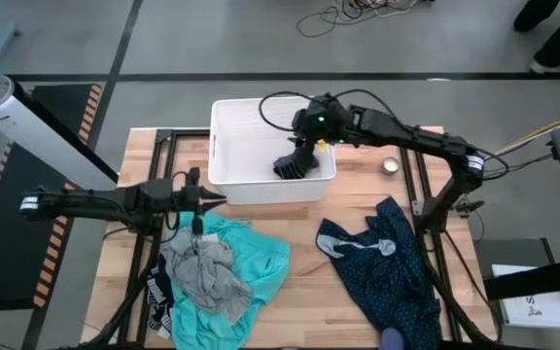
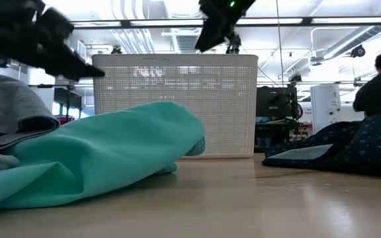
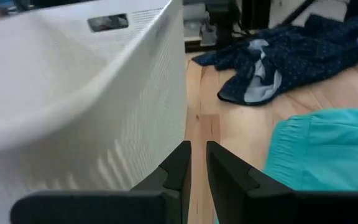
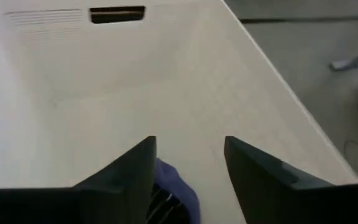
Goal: Sort clothes
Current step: Put the gray shirt into the white bin
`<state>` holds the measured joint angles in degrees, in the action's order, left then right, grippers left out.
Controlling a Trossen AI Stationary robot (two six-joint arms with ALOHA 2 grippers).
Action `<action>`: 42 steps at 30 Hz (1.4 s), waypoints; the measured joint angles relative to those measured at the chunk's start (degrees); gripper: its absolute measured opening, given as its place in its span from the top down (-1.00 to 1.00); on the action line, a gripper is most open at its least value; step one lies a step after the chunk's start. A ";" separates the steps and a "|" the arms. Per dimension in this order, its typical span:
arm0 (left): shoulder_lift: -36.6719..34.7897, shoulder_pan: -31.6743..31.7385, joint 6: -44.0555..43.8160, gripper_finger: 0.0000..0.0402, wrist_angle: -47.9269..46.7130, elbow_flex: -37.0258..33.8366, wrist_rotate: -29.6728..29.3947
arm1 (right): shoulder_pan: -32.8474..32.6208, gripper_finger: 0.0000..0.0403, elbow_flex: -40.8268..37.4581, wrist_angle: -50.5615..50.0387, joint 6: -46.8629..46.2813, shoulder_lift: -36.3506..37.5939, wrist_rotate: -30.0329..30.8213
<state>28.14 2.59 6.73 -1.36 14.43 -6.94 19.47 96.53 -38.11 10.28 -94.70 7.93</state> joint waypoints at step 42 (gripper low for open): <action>50.27 -38.25 -32.61 0.46 -55.79 47.77 4.48 | -30.06 1.00 -46.92 28.59 -6.93 26.13 1.26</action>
<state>78.41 -35.65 -25.88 -57.15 62.20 -2.46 -10.59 49.61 -9.52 3.34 -68.58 9.19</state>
